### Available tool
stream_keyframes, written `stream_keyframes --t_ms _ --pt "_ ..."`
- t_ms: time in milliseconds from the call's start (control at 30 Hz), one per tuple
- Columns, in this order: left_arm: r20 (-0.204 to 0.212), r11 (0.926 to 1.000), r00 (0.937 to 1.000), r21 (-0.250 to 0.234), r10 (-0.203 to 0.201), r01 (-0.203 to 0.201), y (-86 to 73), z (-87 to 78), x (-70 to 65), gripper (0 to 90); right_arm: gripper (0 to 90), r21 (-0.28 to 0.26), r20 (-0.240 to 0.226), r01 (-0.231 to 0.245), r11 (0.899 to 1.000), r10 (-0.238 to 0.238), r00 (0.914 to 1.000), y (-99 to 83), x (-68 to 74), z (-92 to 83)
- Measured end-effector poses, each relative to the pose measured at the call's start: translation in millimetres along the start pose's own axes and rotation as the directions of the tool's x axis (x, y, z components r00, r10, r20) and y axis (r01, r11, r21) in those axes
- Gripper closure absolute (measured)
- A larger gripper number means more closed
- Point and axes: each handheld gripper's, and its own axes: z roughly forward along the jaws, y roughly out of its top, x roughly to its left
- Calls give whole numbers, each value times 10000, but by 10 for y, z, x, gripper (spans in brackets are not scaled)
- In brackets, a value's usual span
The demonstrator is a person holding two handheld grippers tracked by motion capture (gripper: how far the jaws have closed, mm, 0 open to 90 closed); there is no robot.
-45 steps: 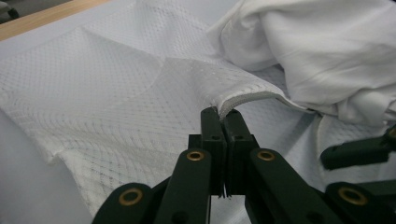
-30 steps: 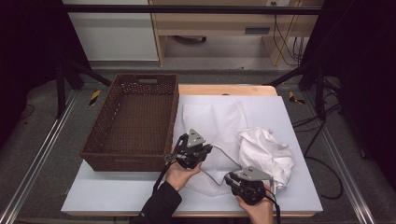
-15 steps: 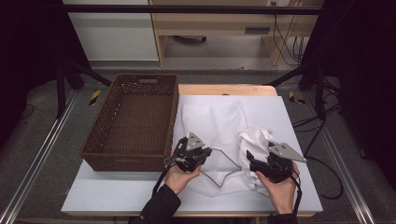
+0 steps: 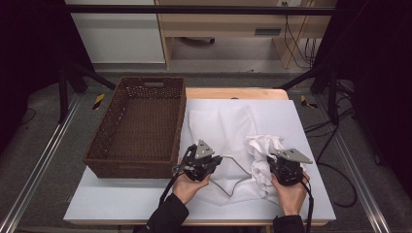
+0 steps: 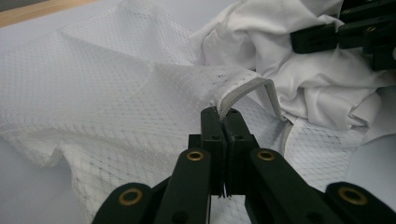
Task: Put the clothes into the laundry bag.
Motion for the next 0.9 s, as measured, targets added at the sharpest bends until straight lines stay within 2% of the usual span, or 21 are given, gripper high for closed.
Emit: stream_keyframes --t_ms 33,67,100,167,267,300,400,433,467,500,533,633,733,800,833,867,900 --pt "-15 10000 10000 4 -31 31 2 3 5 888 828 -696 -228 75 9975 -91 9997 -9 -35 -100" --pt "-13 10000 10000 26 -64 64 5 5 9 888 828 -696 -228 75 9975 -91 9997 -9 -35 -100" --pt "-28 10000 10000 31 -93 93 10 12 14 888 830 -952 -387 60 9954 -97 9992 -9 -47 -147" --pt "-36 9998 9998 68 -170 170 19 25 17 888 833 -1764 -800 66 9843 -210 9966 -6 -94 -303" --pt "-127 9994 9995 146 -296 298 44 57 20 888 835 -2623 -1343 171 9648 -541 9895 11 -138 -504" --pt "-155 9992 9992 174 -355 358 55 65 21 888 835 -2943 -1602 252 9554 -753 9842 17 -142 -589" --pt "-177 9983 9983 188 -548 552 85 89 25 888 834 -3384 -2122 654 9387 -1438 9666 13 -103 -751" --pt "-203 9978 9978 185 -633 637 97 98 25 888 833 -3561 -2525 728 9316 -1710 9524 -1 -41 -814" --pt "-228 9974 9973 173 -694 698 104 104 24 888 833 -3561 -2525 728 9316 -1710 9524 -1 -41 -814" --pt "-243 9972 9971 184 -727 731 110 107 22 888 832 -3506 -2986 916 9320 -2040 9323 -16 49 -832" --pt "-267 9970 9968 162 -751 755 115 108 19 888 832 -3506 -2986 916 9320 -2040 9323 -16 49 -832" --pt "-288 9964 9962 159 -828 833 123 109 13 888 831 -3288 -3513 1333 9350 -2521 9017 -55 229 -785" --pt "-170 9960 9960 134 -879 882 122 98 3 888 827 -2895 -4096 1620 9433 -2751 8698 -112 414 -670" --pt "-130 9967 9967 90 -802 803 122 85 -18 888 823 -2401 -4210 1928 9514 -2810 8624 -152 527 -558" --pt "-104 9972 9971 67 -749 750 121 77 -28 889 820 -1761 -4211 2129 9611 -2691 8662 -191 612 -432" --pt "-74 9975 9975 58 -710 710 119 69 -36 889 820 -1761 -4211 2129 9611 -2691 8662 -191 612 -432" --pt "-42 9977 9978 45 -669 669 113 62 -43 889 817 -1510 -4187 2214 9634 -2652 8685 -209 645 -372"
